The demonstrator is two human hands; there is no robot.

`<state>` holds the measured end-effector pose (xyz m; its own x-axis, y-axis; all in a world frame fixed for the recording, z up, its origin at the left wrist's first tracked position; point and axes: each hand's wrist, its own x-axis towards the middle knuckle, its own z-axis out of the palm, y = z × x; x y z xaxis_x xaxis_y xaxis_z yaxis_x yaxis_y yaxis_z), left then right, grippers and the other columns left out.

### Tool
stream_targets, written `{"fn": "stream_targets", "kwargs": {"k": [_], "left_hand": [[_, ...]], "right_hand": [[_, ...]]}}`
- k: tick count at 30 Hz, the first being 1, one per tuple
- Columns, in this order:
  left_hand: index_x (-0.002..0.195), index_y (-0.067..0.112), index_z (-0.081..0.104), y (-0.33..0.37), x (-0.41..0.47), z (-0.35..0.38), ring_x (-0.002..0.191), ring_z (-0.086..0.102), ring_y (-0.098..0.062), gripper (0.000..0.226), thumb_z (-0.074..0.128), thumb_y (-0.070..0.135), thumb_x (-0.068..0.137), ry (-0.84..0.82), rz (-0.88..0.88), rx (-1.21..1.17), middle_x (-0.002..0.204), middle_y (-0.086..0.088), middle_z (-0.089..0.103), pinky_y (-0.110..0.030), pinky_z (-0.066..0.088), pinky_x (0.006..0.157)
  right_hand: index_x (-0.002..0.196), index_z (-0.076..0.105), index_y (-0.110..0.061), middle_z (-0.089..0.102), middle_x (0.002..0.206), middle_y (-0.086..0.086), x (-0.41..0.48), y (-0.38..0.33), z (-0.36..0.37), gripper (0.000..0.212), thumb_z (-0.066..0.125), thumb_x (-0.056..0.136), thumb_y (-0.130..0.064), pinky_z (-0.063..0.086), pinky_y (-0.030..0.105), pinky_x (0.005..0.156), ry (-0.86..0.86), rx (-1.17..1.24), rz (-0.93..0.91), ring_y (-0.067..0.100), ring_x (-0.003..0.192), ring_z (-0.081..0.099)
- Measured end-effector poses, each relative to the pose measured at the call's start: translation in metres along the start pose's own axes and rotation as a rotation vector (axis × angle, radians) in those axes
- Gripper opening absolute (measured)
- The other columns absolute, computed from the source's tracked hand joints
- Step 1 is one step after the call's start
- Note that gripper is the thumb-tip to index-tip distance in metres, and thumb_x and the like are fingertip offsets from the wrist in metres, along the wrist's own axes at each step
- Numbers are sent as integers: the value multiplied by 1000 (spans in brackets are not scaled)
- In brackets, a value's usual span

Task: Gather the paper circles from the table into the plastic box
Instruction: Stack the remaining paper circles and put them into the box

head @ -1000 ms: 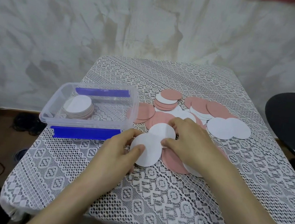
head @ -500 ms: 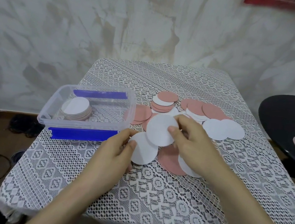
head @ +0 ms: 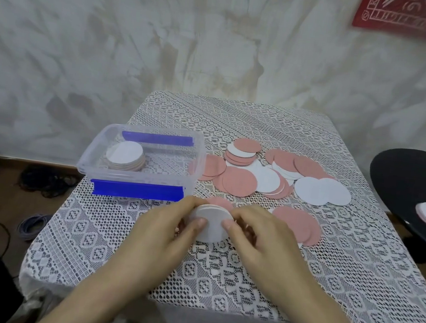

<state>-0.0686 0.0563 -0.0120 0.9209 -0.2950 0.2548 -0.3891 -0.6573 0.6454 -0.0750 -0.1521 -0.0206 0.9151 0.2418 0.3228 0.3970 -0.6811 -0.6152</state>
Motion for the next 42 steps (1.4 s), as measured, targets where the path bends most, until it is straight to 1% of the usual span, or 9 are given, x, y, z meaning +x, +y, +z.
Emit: {"fn": "stream_targets", "kwargs": {"k": [5, 10, 14, 17, 21, 26, 33, 38, 42], "left_hand": [[117, 46, 49, -1, -2, 3, 76, 58, -4, 18, 48, 45, 99, -63, 23, 64, 80, 13, 65, -33, 49, 70], [118, 44, 51, 2, -2, 5, 78, 58, -3, 19, 52, 42, 99, -20, 57, 46, 80, 17, 63, -23, 45, 67], [115, 42, 51, 0, -1, 7, 78, 55, -2, 16, 50, 41, 99, -25, 73, 75, 80, 18, 61, -24, 42, 66], [106, 40, 50, -1, -1, 8, 76, 52, -4, 6, 49, 38, 100, -33, 84, 116, 75, 17, 56, -25, 39, 63], [101, 36, 52, -1, -1, 5, 77, 50, -4, 4, 52, 33, 100, 11, 99, 141, 76, 22, 52, -24, 39, 67], [87, 33, 39, -10, 2, 9, 72, 51, -7, 18, 50, 32, 101, -73, 27, 107, 73, 13, 52, -32, 39, 63], [92, 34, 46, -16, 4, -14, 67, 56, -9, 11, 49, 41, 99, -11, -17, 15, 70, 7, 58, -29, 42, 59], [100, 38, 52, -25, 10, -40, 69, 59, -10, 6, 54, 43, 97, 64, -100, -79, 77, 8, 64, -35, 48, 61], [105, 42, 56, -39, 18, -61, 67, 57, -7, 12, 60, 42, 94, 159, -172, -147, 87, 22, 63, -36, 50, 65]], "right_hand": [[109, 53, -50, 60, 76, -24, -4, -3, -1, 11, 54, 98, -50, 37, 21, 59, -74, 7, 25, 5, 68, 56], [117, 43, -53, 58, 82, -30, -6, -7, 1, 17, 47, 101, -48, 38, 19, 60, -66, 8, -9, 3, 70, 57], [115, 45, -46, 52, 67, -21, -5, -6, 3, 11, 44, 104, -43, 38, 21, 59, -102, -81, -48, 2, 62, 48], [109, 43, -40, 49, 72, -14, -4, -8, 2, 4, 44, 105, -40, 44, 36, 61, -145, -183, -83, 10, 67, 48], [102, 52, -31, 52, 74, -12, -1, -11, 0, 9, 47, 104, -38, 43, 35, 61, -87, -109, -78, 12, 69, 48], [91, 38, -31, 47, 73, -12, 2, -9, 8, 17, 40, 105, -40, 44, 40, 64, -178, -183, -59, 14, 70, 49], [111, 54, -38, 55, 80, -18, 17, -25, 11, 13, 44, 104, -43, 38, 21, 62, -124, -70, -16, 1, 75, 51], [93, 64, -32, 65, 76, -11, 45, -43, 16, 16, 52, 100, -41, 49, 32, 65, -81, 44, 31, 8, 70, 59], [103, 66, -41, 68, 76, -12, 72, -59, 21, 13, 59, 98, -32, 50, 36, 63, -113, 225, 91, 7, 61, 60]]}}
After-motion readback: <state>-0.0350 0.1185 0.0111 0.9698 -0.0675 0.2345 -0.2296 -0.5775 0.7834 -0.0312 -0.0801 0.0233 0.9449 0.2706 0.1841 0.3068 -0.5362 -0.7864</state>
